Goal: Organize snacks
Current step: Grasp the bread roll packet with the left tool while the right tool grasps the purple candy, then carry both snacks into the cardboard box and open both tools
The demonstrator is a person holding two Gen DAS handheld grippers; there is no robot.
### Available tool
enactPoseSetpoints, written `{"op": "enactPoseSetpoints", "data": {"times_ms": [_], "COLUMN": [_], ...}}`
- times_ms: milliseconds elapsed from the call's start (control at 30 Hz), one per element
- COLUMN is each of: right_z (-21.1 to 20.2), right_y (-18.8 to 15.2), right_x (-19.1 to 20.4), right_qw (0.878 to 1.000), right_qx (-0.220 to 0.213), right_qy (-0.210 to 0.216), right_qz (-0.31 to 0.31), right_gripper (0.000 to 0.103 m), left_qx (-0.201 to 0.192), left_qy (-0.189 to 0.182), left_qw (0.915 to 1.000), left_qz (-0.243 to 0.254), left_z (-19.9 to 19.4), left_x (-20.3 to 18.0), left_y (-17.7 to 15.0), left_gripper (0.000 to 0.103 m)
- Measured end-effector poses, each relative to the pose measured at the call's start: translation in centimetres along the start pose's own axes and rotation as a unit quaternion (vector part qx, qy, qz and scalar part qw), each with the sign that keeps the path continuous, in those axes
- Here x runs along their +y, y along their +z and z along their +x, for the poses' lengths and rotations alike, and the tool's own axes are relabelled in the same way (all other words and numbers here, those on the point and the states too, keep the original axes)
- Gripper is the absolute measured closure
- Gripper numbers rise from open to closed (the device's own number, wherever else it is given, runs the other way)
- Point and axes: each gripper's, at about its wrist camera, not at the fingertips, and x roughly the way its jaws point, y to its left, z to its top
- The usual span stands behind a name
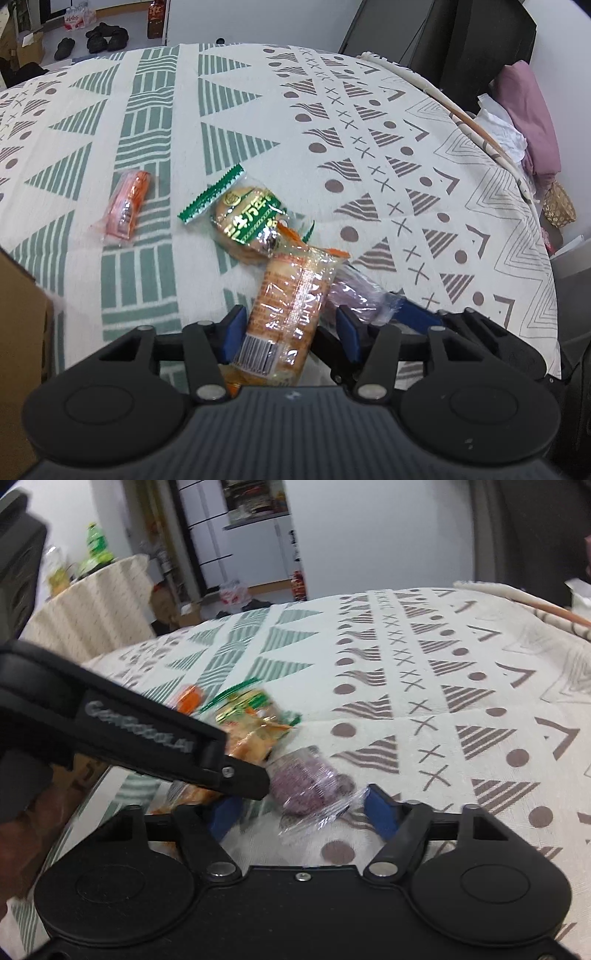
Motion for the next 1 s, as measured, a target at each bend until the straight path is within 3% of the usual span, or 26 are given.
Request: {"op": "enactPoseSetpoints", "data": {"times_ms": [100,133,200,333,533,1000], "right_z": [-0.6,-0.8,-1.1,-2.0,-3.8,-9.8], "right_y": [-0.3,-0.4,-0.3,-0.5,-0.7,0.6], "right_x": [0.6,0.7,0.4,0.5,0.6,1.3], "right_qw": [1.000,1.000,1.000,1.000,1.000,0.998], "right_qx": [0.009,0.008,0.012,0.017,0.015,-0.035], "right_qy": [0.008,0.006,0.009,0.003,-0.004,-0.008], "right_qz": [-0.019,-0.021,-0.012,-0.003,0.009,0.055], "right_gripper": [0.067,0.076,0.081,0.087,0.092,0.095], "left_qx": [-0.001,0.001,0.001,0.003,-0.027,-0.096], "left_qy": [-0.002,0.004,0.021,0.023,0.024,0.046], "left_qw": [1.0000,1.0000,0.9998,0.9995,0.9991,0.9917], "left_qz": [-0.006,-0.005,0.000,-0.020,-0.022,-0.072], "left_z": [-0.8,-1.0,-1.3,-2.0,-4.8,-13.3], "left_x": [-0.2,-0.2,-0.2,0.6,0.4,1.0], "left_y": [-0.2,-0.3,-0.7,-1.3,-1.5,-4.2], "left_gripper": [0.069,0.069,0.069,0.069,0.069,0.069]}}
